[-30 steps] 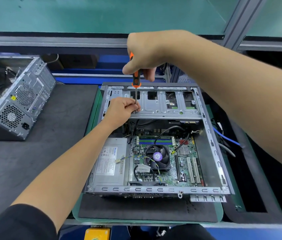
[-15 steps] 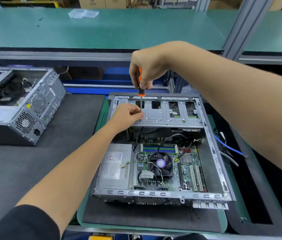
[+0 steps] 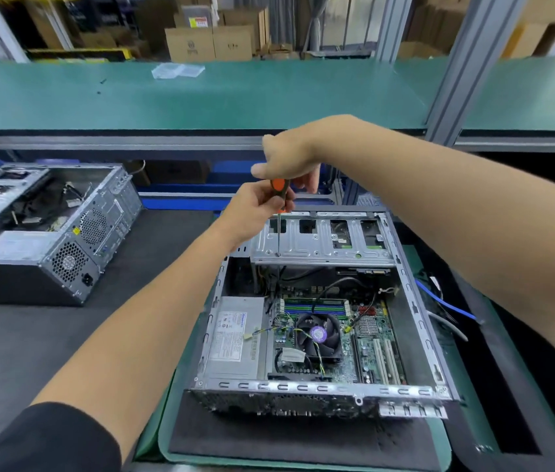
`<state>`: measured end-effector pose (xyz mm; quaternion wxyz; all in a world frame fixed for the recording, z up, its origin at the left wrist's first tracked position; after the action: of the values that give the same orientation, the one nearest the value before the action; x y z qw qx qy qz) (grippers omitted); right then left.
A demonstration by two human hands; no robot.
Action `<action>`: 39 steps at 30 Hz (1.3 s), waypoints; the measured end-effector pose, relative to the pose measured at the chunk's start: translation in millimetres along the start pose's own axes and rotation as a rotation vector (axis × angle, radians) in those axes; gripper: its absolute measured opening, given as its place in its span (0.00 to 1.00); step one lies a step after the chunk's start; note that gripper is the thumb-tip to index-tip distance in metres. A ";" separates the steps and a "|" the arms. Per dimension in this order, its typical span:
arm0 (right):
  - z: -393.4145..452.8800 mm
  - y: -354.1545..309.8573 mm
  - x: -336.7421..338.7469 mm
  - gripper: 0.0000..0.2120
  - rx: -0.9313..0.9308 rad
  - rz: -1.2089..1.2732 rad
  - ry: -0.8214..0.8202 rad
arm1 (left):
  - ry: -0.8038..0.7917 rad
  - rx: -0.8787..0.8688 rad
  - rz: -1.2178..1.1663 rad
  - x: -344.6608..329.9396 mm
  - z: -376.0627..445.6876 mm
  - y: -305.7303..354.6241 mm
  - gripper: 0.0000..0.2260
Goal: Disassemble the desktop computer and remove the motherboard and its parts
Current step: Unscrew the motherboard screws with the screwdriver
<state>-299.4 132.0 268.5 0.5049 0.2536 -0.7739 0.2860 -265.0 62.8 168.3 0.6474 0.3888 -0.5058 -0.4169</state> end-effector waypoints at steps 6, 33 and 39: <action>-3.2 -3.7 2.1 0.18 -0.073 -0.074 0.026 | 0.117 -0.008 -0.043 -1.5 0.0 -3.2 0.13; -6.2 -8.0 -5.3 0.12 0.198 -0.239 -0.041 | -0.148 0.098 -0.152 -14.9 -13.9 11.3 0.08; -1.0 -2.5 -1.5 0.19 0.029 0.087 -0.040 | 0.070 0.026 -0.022 -9.4 -5.9 13.1 0.12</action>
<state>-296.5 131.1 267.9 0.4728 0.2326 -0.7900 0.3136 -258.6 76.7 176.2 0.6549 0.4170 -0.4839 -0.4038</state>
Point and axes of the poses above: each hand's wrist, its own z-axis towards the middle knuckle, its own x-axis out of the back of the hand, y = z × x, the point moved 6 cm from there along z, towards the middle knuckle, and after that the axes turned 1 degree about z, right-handed, at the moved point
